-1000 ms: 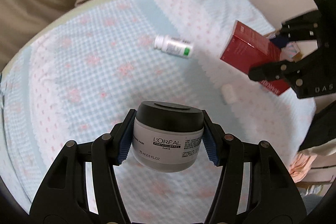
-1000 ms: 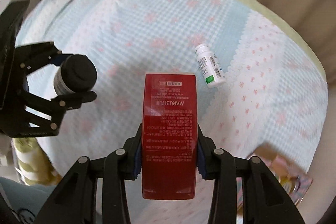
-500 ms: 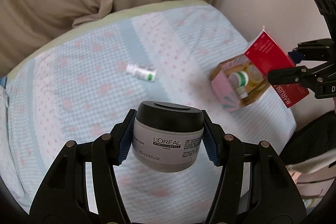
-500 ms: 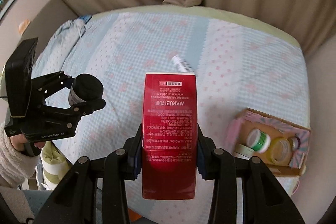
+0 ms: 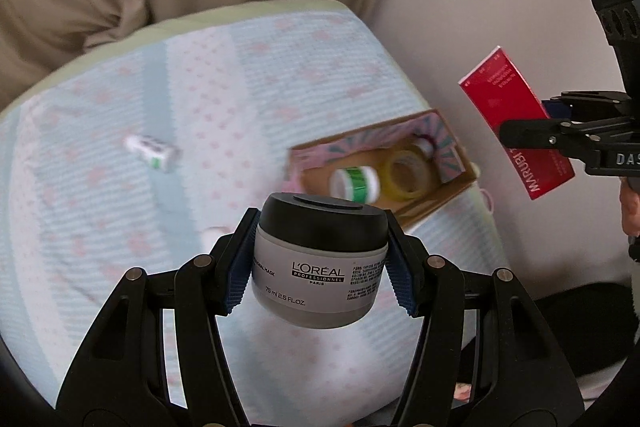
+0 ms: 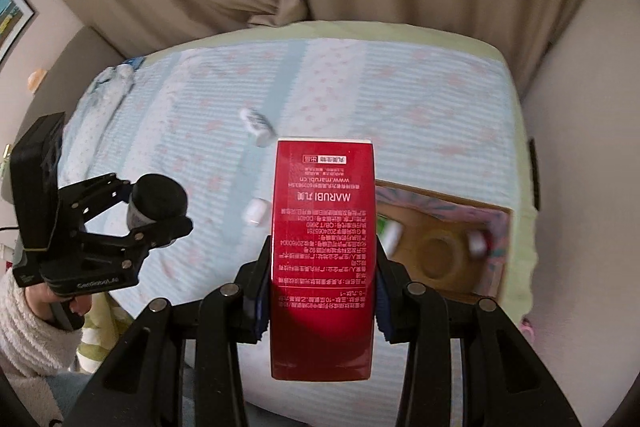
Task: Organize rigid objects
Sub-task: 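Carry the L'Oréal jar with the left gripper while the right gripper carries the red box to the box, then lower the L'Oréal jar into the box with the left gripper while the right gripper releases the red box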
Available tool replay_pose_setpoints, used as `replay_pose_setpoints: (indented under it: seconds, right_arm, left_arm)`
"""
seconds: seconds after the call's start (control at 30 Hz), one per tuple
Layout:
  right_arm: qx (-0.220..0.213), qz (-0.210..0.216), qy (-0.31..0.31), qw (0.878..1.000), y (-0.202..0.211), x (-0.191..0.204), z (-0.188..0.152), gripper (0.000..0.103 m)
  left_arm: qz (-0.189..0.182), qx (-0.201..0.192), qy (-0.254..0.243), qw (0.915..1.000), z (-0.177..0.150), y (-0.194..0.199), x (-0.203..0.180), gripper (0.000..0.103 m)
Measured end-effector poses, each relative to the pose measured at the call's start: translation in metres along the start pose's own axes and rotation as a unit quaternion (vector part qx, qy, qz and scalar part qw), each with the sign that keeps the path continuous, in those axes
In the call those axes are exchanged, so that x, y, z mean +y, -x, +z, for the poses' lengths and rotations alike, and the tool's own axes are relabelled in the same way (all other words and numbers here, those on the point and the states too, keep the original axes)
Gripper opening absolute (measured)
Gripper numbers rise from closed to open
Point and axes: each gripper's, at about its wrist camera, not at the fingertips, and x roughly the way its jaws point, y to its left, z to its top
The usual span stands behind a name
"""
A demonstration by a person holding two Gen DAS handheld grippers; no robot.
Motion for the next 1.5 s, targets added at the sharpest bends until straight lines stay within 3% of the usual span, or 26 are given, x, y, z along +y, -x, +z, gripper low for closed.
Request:
replay_pose_setpoints:
  seconds: [0.4,0.9,1.1,1.5]
  right_arm:
    - [0.055,-0.015,-0.061,0.997,-0.060,-0.118,-0.025,0.038]
    - [0.126,-0.024,-0.050,0.991,-0.164,-0.177,-0.027,0.038]
    - [0.142,-0.015,-0.032,0.989,-0.193,-0.181,-0.037,0.038]
    - [0.143,0.033,-0.059,0.988,-0.219,-0.191,-0.040,0.038]
  left_arm:
    - [-0.001,0.061,0.000,0.9981,0.013,-0.118,-0.076,0.055]
    - [-0.016,0.146,-0.034,0.9886,0.017,-0.244,-0.116,0.055]
    - [-0.007,0.164,-0.073,0.9838,0.011,-0.276,-0.127,0.055]
    - [0.013,0.159,-0.142,0.9768,0.007,-0.288,-0.146,0.055]
